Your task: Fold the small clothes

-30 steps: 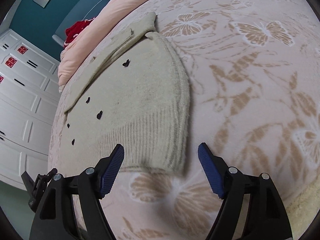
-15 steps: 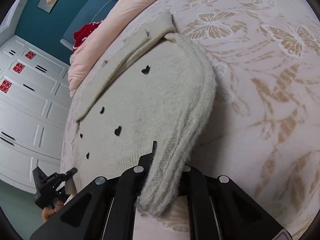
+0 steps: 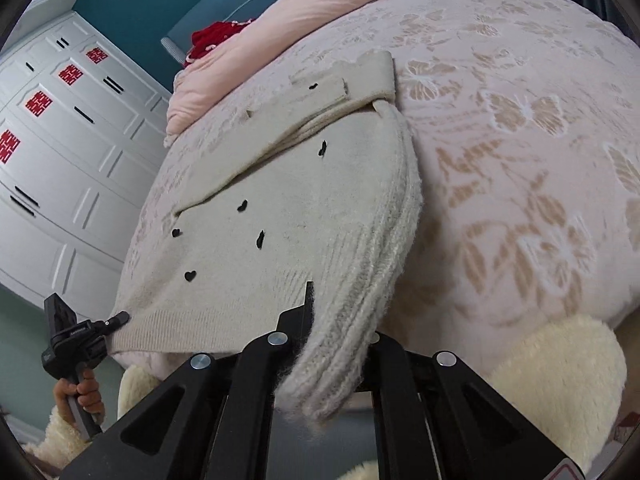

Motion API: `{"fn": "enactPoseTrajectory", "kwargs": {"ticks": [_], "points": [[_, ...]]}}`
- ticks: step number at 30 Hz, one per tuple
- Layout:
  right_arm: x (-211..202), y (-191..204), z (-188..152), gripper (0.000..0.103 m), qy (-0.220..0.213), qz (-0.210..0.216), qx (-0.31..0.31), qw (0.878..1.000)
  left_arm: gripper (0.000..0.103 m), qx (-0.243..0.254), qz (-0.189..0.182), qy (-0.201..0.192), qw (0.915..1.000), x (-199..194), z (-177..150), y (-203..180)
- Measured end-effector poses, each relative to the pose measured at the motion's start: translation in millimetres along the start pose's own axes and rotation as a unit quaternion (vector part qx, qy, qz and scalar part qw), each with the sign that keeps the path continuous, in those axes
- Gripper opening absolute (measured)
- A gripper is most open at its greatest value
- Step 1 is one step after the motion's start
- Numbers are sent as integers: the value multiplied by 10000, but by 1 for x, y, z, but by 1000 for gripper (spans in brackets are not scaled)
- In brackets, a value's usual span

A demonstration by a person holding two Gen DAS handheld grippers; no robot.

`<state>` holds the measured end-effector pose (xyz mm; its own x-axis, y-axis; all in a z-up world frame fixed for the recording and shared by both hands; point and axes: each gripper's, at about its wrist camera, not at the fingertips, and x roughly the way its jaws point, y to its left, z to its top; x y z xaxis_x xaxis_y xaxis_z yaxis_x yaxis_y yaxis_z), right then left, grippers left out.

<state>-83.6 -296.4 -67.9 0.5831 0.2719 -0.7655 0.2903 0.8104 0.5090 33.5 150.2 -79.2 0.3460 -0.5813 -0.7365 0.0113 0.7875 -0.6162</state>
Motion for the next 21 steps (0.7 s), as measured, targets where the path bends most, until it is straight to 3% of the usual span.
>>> {"fn": "enactPoseTrajectory", "kwargs": {"ticks": [3,7,10,13,16,18,20,21], "points": [[-15,-12,-39,6,467,1,29,9989,6,-103,-31,376,9992,-11,-40,6],[-52,-5,-81,6,1107,284,-465,9924,6,59,-273,746,9968,-47,-81,-4],[-93,9,-81,6,1065,707,-632,9898,6,392,-366,689,9962,-84,-87,-26],[-124,19,-40,7,270,1151,-664,9908,7,739,-445,169,9961,-107,-58,-53],[-116,12,18,7,-636,1460,-458,9862,8,999,-519,-424,9927,-90,-1,-69],[-84,0,56,8,-989,1266,-180,9868,12,1009,-318,-618,9925,-55,39,-70],[-40,-19,82,19,-1049,967,228,9895,18,956,-21,-723,9928,-9,73,-67],[-20,-27,92,31,-993,678,415,9919,33,873,170,-689,9937,12,89,-60]]}}
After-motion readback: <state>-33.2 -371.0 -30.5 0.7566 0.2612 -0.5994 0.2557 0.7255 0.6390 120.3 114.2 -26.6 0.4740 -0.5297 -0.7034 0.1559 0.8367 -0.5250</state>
